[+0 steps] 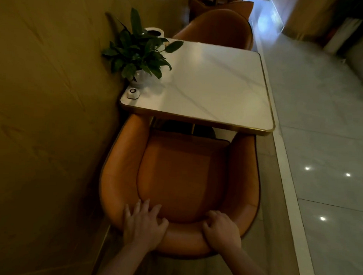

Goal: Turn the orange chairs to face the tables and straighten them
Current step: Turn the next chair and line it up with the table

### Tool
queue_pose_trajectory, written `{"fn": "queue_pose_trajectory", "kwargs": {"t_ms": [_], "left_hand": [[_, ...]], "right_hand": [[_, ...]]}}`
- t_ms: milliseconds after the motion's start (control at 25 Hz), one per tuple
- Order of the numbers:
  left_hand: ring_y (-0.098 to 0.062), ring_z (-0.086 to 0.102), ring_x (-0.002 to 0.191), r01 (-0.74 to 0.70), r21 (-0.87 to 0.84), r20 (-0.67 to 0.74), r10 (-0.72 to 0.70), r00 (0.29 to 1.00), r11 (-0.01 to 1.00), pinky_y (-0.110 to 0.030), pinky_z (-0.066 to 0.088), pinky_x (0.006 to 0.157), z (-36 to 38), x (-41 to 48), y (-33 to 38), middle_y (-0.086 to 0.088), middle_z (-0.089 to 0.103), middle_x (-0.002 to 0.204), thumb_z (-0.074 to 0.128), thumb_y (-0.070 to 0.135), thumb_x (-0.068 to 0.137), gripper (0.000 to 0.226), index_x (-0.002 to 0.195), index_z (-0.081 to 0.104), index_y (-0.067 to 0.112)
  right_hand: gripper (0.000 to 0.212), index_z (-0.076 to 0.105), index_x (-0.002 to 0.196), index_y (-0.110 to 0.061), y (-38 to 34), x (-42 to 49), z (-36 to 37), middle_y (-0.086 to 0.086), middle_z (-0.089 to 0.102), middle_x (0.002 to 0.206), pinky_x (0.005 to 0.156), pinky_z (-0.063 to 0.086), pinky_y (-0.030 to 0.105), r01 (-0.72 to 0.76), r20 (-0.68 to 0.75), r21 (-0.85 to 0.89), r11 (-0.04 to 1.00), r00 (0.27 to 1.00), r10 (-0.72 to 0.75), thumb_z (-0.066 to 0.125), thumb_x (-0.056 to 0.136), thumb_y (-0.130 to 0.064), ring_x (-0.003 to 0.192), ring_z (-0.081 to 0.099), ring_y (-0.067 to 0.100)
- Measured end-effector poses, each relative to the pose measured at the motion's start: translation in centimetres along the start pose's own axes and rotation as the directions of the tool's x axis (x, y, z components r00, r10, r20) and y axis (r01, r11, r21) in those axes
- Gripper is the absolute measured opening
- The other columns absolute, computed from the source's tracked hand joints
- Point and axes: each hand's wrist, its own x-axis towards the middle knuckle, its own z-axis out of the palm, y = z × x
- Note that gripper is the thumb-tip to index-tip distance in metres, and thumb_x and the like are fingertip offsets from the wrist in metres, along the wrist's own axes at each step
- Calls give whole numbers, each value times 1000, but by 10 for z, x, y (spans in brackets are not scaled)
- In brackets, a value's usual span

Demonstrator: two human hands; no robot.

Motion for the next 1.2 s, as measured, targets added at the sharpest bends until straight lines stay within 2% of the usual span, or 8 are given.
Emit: {"fn": "queue_pose_trajectory", "kwargs": {"t_ms": [120, 200, 560, 800, 1040, 1200], "left_hand": [[-22, 20, 150, -17, 2, -17, 17, 1000, 1000, -57, 1, 120, -2, -2, -2, 4, 31, 163, 7, 72, 76, 84, 150, 36, 45], [-22, 19, 151, -25, -3, -25, 24, 999, 1000, -57, 1, 120, -1, -4, -3, 4, 32, 163, 11, 71, 79, 80, 150, 36, 45], [-25, 17, 151, -29, -26, -28, 28, 999, 999, -58, 3, 119, -4, 1, -3, 3, 30, 163, 18, 73, 81, 78, 151, 34, 43], [-25, 17, 151, -22, -44, -28, 20, 999, 999, -58, 5, 120, -7, 3, -4, 3, 30, 163, 22, 72, 81, 77, 151, 34, 43], [-23, 17, 151, -21, -47, -12, 20, 1000, 999, -56, 3, 121, -12, 2, -4, 4, 30, 163, 25, 70, 82, 75, 151, 35, 43], [-23, 18, 151, -23, -41, -9, 23, 1000, 999, -56, 5, 120, -14, 2, -6, 5, 30, 163, 22, 70, 80, 76, 150, 36, 43]], "right_hand": [[41, 62, 99, -33, -14, -6, 7, -11, 61, 97, 79, 48, 30, 5, -64, 16, 1000, 998, -4, 36, 87, -63, 89, 55, 9], [47, 63, 95, -33, -19, -9, 10, -12, 61, 92, 76, 47, 29, 5, -104, 27, 1000, 995, -2, 33, 86, -68, 86, 55, 8], [37, 59, 90, -33, -21, -6, 14, -14, 56, 88, 68, 41, 26, -14, -179, 39, 999, 984, 21, 37, 88, -63, 84, 52, 6], [45, 61, 96, -33, -22, -3, 18, -14, 60, 96, 78, 46, 28, -33, -152, 33, 999, 988, 38, 34, 86, -68, 91, 55, 9], [49, 62, 92, -33, -23, -3, 19, -13, 61, 93, 78, 46, 28, -19, -172, 23, 1000, 985, 22, 31, 86, -71, 87, 55, 9], [48, 62, 91, -32, -28, -8, 18, -12, 62, 88, 92, 46, 30, -15, -178, 32, 999, 984, 20, 32, 87, -70, 86, 57, 6]]}}
